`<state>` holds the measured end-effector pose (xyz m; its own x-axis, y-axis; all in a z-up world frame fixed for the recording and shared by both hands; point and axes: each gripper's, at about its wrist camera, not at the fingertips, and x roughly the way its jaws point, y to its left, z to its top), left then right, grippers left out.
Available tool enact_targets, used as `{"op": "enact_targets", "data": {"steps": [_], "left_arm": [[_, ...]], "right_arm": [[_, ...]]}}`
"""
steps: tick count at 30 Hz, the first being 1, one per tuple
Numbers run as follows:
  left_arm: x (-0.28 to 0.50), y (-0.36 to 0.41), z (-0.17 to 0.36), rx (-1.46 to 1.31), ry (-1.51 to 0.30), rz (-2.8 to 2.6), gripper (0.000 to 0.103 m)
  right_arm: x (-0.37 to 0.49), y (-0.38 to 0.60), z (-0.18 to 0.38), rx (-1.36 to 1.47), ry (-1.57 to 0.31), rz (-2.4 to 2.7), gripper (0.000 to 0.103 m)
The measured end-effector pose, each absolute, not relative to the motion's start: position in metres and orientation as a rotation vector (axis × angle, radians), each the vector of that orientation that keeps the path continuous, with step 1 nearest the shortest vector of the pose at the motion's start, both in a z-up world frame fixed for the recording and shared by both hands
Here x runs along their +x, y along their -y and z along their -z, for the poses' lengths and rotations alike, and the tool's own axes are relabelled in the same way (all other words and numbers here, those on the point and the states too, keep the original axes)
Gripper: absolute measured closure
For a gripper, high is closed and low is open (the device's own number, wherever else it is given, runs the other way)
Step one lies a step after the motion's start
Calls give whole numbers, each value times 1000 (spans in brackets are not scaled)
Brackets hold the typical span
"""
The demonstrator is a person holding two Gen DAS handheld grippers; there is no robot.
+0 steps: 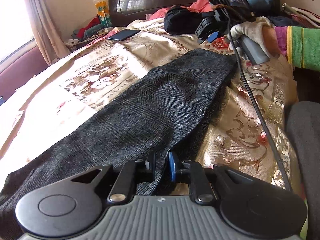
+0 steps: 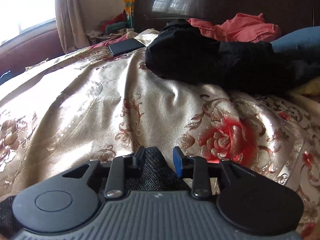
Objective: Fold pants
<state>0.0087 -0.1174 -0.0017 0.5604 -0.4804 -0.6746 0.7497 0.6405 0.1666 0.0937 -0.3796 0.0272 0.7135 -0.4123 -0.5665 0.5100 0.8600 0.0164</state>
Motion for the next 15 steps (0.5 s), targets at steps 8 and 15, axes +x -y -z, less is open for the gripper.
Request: {"op": "enact_targets", "data": {"steps": [8,15], "left_arm": [[19,25,-3,423,-807,453,67],[12,-78,-34,174,-770,254,67]], "right_arm": [[75,228,-40,269,-713,-86,68],[99,85,-63,172,-732,-444,66]]}}
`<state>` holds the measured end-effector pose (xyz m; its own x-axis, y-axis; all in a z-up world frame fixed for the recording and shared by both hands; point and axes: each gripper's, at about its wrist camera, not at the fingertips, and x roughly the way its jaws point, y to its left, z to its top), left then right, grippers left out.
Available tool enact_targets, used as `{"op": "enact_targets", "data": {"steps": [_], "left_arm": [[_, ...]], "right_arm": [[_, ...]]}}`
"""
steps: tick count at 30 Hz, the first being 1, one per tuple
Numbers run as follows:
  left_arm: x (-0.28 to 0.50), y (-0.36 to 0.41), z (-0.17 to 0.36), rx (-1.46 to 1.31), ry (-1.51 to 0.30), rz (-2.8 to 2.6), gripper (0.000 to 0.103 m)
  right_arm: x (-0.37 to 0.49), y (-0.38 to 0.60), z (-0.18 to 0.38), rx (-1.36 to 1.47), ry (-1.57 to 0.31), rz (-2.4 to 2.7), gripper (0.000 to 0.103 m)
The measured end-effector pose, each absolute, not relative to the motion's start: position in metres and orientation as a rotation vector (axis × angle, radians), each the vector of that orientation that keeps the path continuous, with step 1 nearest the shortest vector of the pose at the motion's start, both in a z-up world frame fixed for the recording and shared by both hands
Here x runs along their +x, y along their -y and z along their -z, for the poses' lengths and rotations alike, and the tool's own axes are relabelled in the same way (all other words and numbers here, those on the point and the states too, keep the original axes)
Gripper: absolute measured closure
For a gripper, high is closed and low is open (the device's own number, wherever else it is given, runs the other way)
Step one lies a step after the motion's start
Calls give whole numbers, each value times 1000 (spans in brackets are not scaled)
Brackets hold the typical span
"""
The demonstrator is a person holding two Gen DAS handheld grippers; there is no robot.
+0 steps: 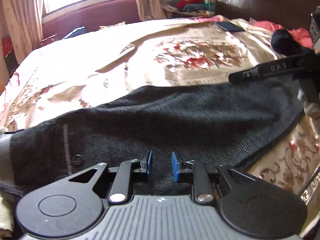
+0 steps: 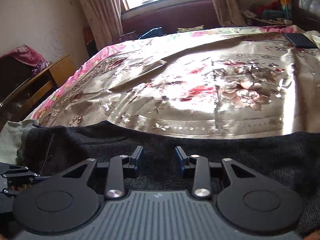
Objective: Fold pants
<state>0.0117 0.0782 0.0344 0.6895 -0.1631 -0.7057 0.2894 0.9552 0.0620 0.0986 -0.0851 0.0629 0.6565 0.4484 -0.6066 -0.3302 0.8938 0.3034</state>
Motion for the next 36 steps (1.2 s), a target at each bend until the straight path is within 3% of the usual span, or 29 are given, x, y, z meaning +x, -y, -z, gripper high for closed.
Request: {"op": "enact_targets", "data": {"steps": [4,12,18,23,26,27,31,36], "left_arm": [[15,-106,-36,264,-699,171,66],[35,-147,-14,177,-761,180,66],[41,-149,-5,179,-781,198,65],[41,-146,-5,184,-782,194,64],[43,-146,-4,190,-784,195,64],[43,-146,-4,194,-784,197,64],[45,-147,0,204,-781,190,62],[44,-142,8,234,-773,178,62]], "right_arm": [[150,43,-62,202,-761,-557,61],[230,-10,-25,159,-1003,-764,58],[241,-7,-25,189,-1163,-1021,58],[253,-15,-14,120,-1192,-1053,58],[269,-23,4,265,-1236,-1075,58],[272,-25,7,329,-1237,-1076,60],[282,-20,15,477,-1196,-944,95],[282,-10,46,643,-1181,-873,97]]}}
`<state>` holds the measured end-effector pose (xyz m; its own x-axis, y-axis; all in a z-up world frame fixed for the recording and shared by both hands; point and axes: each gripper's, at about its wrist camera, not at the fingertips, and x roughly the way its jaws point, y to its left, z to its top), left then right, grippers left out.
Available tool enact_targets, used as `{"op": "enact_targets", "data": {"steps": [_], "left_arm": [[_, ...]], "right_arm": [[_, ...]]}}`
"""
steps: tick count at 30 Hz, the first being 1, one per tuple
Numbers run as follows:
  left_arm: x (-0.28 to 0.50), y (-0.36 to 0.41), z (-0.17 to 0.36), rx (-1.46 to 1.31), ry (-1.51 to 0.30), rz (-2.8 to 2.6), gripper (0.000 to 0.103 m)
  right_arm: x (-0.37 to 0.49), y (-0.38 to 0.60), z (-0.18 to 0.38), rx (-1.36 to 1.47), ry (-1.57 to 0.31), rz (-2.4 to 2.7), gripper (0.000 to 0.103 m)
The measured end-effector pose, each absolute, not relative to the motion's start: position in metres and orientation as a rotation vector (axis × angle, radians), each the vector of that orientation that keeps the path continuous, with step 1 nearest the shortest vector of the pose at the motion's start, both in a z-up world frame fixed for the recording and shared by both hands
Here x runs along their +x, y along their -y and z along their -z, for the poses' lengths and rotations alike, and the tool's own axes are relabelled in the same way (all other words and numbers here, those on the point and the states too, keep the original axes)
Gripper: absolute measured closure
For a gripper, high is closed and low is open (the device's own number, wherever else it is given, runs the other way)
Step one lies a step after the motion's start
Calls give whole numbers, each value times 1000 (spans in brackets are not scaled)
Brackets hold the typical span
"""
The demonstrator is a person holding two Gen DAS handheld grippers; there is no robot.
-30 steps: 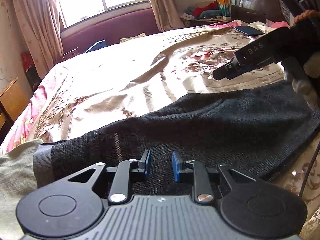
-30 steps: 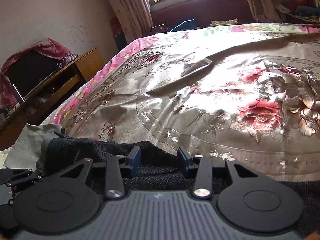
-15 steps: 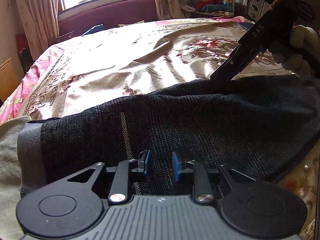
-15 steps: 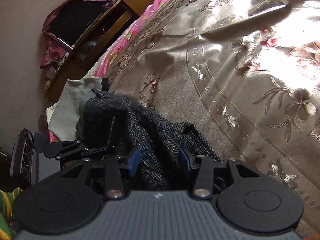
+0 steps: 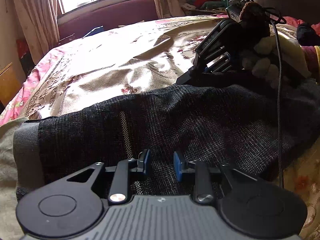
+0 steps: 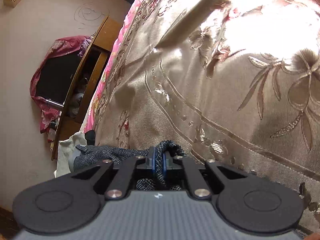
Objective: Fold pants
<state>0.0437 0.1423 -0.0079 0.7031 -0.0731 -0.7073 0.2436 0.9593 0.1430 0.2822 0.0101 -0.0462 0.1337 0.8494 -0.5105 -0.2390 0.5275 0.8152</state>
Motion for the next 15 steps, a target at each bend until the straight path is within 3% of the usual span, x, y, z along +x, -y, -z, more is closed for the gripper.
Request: {"op": "enact_targets", "data": {"steps": [3,5,9,12,15], "left_arm": [[39,-136,6,301,-783,169,62],[35,-134,2,326,-790,157,62],[31,-120,-9,335,-761,192,62],[34,-97,-18,310,-721,281,62],[42,-62,-15,320,-717,399,62]], "right_arm": [[275,2,33,653,-1154,-857,96],[255,9,1,523,-1054,-811,86],[211,39,-46,328,-857,-725,80],[202,59,-40,460,-915,-807,80],[202,55,-1,574,-1088,-782,80]]}}
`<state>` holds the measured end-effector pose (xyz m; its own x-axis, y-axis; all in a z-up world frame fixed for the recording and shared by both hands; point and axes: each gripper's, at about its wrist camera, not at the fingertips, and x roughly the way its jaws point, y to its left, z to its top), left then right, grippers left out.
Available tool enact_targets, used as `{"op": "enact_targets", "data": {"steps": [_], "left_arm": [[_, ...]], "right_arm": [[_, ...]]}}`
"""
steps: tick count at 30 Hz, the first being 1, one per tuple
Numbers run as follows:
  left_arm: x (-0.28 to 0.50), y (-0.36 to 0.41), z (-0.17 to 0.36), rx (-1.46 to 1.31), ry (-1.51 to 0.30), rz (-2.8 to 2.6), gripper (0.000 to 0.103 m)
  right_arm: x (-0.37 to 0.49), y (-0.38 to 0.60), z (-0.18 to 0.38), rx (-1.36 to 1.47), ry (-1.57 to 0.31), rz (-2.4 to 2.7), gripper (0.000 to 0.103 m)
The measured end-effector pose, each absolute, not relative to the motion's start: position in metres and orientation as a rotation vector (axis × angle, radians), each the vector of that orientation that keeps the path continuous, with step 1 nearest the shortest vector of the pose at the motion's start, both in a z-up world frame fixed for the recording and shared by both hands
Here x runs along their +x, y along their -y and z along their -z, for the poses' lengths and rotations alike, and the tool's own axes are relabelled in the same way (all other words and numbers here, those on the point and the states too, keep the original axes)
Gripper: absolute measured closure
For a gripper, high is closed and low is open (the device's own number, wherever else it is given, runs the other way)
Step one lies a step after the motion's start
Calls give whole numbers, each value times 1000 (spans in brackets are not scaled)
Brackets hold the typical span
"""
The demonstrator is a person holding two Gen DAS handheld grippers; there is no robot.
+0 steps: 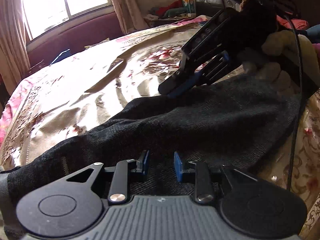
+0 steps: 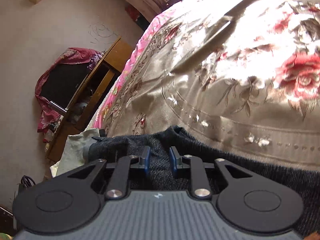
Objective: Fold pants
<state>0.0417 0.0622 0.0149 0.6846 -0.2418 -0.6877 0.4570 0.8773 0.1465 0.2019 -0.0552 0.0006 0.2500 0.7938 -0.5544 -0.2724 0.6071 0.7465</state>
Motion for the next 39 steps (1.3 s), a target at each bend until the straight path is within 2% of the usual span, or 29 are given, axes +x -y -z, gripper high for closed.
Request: {"op": "enact_targets", "data": {"steps": [1,2,5,6,7,13,17,20,21,26,33,37,39], "left_arm": [[46,-48,-9,326,-756,447,61],[49,-39,-4,331,-802,481,61],[47,-23,8,372,-857,496,61],[43,-20,7,403,-853,495,61],[41,-18,5,416,-855,494,61],[35,6,-4,412,-842,534,61],[37,46,-7,451,-807,594,61],[32,78,-13,495,-782,642,61],[32,86,-14,509,-778,654,60],[28,120,-15,587,-766,696,60],[25,145,-13,605,-768,736,59],[23,154,-9,616,-773,762,58],[23,155,-9,617,-767,762,58]], "right_arm": [[202,58,11,558,-1105,-708,87],[205,65,18,554,-1100,-658,103],[204,111,24,688,-1046,-528,103],[194,130,15,690,-994,-503,101],[182,147,5,661,-956,-464,91],[62,286,-19,812,-711,-96,89],[-27,363,-1,978,-574,220,81],[-62,392,24,1097,-516,368,78],[-67,399,33,1149,-491,370,81],[-58,411,45,1236,-411,330,78],[-41,430,58,1354,-340,332,79],[-27,429,55,1324,-388,357,78],[-37,426,52,1359,-373,348,73]]}}
